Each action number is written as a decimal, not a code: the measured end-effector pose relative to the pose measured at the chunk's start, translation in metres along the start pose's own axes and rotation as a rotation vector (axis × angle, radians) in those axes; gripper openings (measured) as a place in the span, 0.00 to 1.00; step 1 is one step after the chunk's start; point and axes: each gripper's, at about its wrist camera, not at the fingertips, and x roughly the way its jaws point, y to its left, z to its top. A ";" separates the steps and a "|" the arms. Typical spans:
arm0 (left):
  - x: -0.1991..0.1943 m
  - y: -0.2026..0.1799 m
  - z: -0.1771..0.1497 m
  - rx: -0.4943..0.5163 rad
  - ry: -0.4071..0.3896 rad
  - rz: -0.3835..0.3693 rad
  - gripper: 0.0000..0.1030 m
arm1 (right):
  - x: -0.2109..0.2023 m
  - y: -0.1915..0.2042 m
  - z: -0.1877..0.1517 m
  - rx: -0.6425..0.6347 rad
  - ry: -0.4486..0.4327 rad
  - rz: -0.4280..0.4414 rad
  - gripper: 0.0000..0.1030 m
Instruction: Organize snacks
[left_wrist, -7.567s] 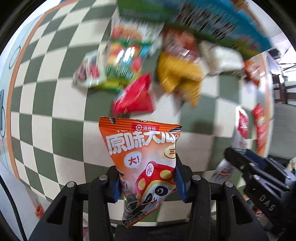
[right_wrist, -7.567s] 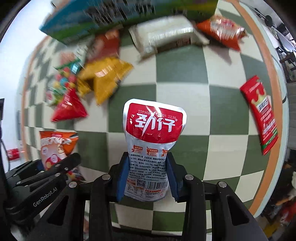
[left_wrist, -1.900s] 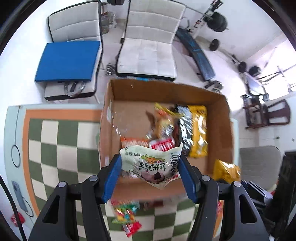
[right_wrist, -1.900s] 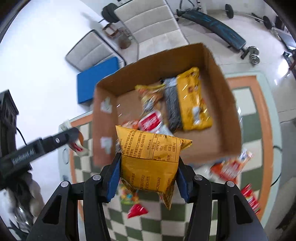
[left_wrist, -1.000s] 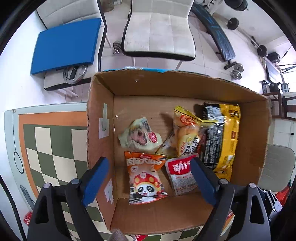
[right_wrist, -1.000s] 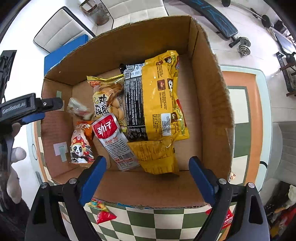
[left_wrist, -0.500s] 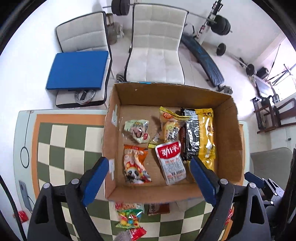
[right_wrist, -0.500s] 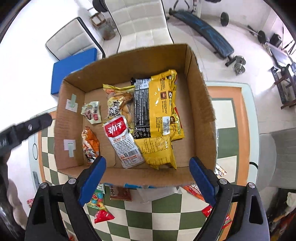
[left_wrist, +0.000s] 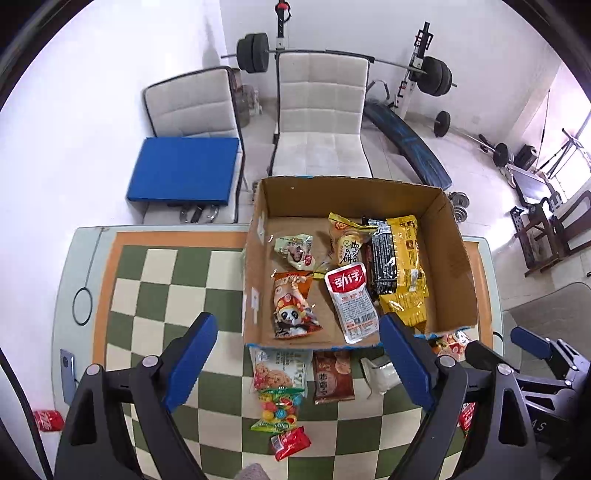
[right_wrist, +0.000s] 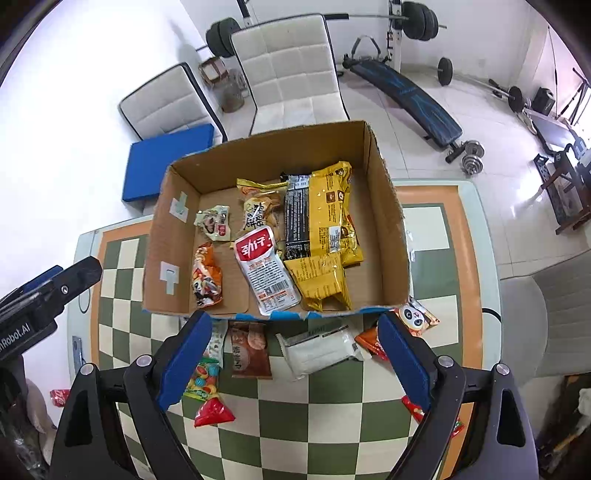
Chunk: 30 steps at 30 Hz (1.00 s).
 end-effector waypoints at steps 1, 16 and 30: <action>-0.004 -0.001 -0.006 0.001 -0.010 0.004 0.87 | -0.006 0.000 -0.005 -0.011 -0.014 -0.003 0.91; 0.063 -0.078 -0.124 -0.064 0.215 -0.053 0.87 | 0.049 -0.101 -0.094 -0.123 0.327 -0.098 0.91; 0.131 -0.134 -0.172 0.037 0.364 -0.011 0.87 | 0.170 -0.200 -0.158 -0.182 0.643 -0.219 0.75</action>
